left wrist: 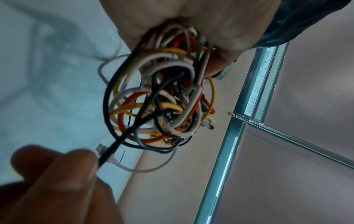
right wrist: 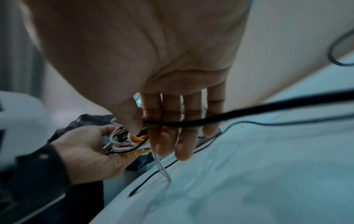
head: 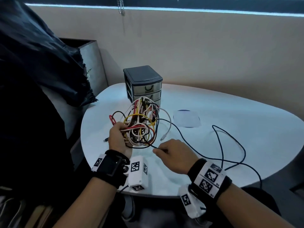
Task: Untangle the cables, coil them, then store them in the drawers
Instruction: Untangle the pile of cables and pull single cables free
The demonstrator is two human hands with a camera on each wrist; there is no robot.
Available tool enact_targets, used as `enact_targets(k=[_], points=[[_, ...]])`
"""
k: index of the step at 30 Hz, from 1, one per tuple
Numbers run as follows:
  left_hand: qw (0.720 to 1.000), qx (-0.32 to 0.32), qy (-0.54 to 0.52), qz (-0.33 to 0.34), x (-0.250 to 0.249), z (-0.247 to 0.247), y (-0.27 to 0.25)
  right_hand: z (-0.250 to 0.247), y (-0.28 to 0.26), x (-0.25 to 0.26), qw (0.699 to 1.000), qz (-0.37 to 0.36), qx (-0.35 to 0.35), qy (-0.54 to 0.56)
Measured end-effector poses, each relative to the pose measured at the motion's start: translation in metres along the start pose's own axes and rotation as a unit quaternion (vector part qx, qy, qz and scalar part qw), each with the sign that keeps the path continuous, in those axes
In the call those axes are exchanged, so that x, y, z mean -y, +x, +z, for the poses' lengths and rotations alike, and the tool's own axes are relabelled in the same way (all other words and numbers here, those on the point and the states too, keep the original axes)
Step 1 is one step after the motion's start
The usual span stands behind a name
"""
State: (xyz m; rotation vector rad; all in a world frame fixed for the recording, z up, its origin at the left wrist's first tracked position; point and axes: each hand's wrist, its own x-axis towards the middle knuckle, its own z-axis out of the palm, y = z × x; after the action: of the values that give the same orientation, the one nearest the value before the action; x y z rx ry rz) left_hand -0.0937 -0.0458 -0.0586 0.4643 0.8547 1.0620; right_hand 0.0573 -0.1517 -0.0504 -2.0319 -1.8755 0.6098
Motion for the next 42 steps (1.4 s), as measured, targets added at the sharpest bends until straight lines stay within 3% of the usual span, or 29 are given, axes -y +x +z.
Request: enact_targets(k=[4, 10, 13, 19, 23, 25, 32, 42], points=[[0.999, 0.008, -0.052, 0.005, 0.003, -0.004, -0.001, 0.003, -0.008, 0.021, 0.993, -0.058, -0.025, -0.102], [0.999, 0.011, -0.051, 0.006, 0.009, -0.004, -0.003, 0.01, -0.003, 0.04, 0.993, -0.039, -0.093, -0.064], [0.998, 0.022, -0.059, -0.002, 0.016, -0.002, -0.011, 0.01, 0.006, 0.039, 0.993, 0.007, -0.119, -0.007], [0.997, 0.018, -0.078, -0.009, 0.021, -0.009, -0.017, 0.021, -0.003, 0.018, 0.993, 0.025, -0.059, 0.098], [0.993, 0.034, -0.104, -0.038, 0.023, -0.012, -0.015, 0.026, -0.025, 0.015, 0.979, 0.023, 0.014, 0.203], [0.991, 0.041, -0.12, -0.042, 0.026, -0.01, -0.016, 0.027, -0.03, 0.016, 0.974, 0.02, 0.018, 0.227], [0.99, 0.079, -0.113, -0.014, 0.031, -0.002, -0.024, 0.03, -0.028, 0.016, 0.933, 0.051, -0.062, 0.352], [0.99, 0.129, -0.048, -0.039, 0.03, 0.002, -0.031, 0.013, -0.017, 0.012, 0.918, 0.046, -0.176, 0.351]])
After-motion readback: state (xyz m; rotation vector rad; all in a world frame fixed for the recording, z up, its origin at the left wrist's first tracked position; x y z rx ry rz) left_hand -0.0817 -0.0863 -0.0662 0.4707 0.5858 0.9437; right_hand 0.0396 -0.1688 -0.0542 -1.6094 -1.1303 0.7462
